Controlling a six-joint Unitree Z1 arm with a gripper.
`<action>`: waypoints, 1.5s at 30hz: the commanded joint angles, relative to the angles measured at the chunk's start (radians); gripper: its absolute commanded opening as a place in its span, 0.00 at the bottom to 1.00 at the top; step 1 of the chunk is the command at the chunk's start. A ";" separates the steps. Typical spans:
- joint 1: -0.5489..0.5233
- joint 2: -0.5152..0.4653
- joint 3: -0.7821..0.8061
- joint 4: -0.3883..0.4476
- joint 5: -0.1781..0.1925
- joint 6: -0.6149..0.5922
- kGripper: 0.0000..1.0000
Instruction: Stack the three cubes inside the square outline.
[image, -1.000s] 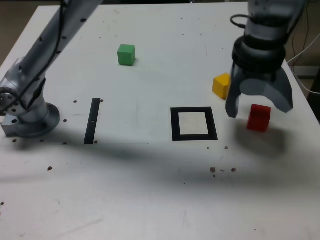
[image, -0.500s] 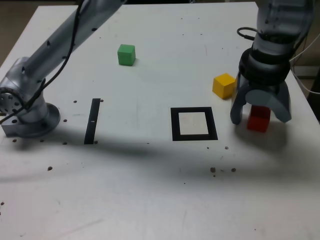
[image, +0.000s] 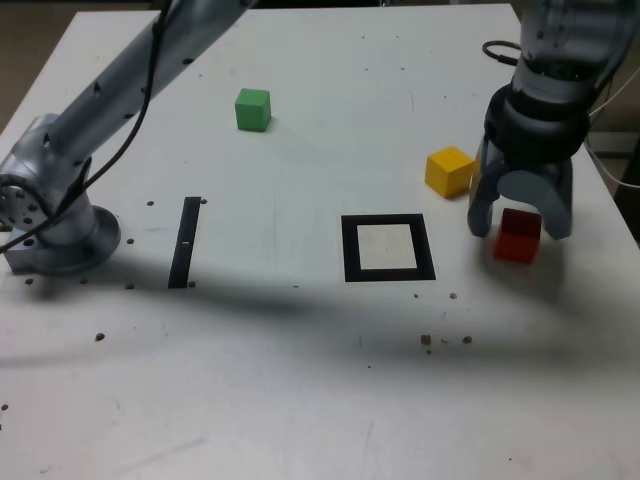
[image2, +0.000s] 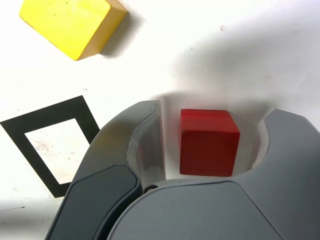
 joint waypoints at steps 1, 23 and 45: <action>-0.001 0.014 -0.010 0.004 -0.003 -0.001 0.30; 0.000 -0.022 0.026 0.014 -0.038 -0.002 0.29; 0.000 -0.334 0.446 -0.108 -0.118 -0.126 0.29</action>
